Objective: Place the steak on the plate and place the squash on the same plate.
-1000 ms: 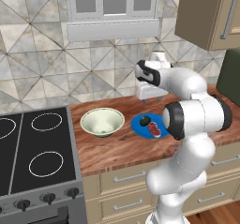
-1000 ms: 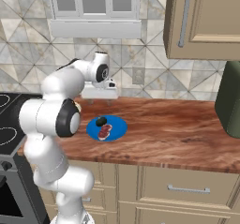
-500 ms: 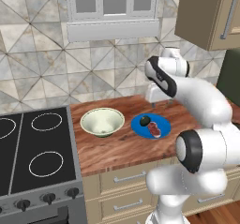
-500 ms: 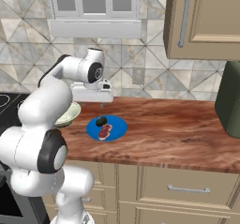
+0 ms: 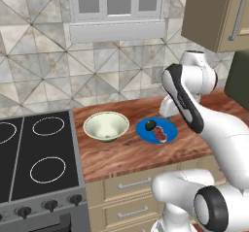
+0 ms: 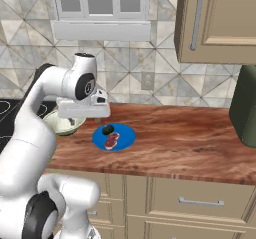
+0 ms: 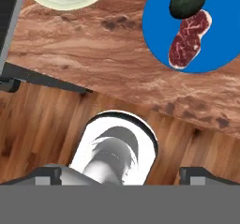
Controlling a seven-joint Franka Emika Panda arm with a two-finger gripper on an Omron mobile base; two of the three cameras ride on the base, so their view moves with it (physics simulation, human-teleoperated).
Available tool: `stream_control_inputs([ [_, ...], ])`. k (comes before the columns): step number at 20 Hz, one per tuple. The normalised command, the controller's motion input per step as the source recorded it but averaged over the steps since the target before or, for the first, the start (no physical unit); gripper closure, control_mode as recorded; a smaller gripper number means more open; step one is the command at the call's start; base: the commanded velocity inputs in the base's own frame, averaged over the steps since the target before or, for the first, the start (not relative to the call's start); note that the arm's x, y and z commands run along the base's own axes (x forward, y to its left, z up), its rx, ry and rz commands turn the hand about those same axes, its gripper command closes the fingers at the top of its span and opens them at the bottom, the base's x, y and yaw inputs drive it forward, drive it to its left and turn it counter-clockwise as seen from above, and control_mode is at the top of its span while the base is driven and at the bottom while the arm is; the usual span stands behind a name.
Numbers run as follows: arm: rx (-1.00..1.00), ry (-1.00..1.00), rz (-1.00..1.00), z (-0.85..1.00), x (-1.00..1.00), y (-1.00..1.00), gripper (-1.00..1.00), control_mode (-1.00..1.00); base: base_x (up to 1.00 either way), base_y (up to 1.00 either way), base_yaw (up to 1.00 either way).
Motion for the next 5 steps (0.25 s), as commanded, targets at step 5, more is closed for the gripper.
stream_control_inputs([
  [5, 0.0, -0.14, 0.01, 0.38, -0.83, 0.13, -1.0, -1.0, 0.0, 0.0, 0.0],
])
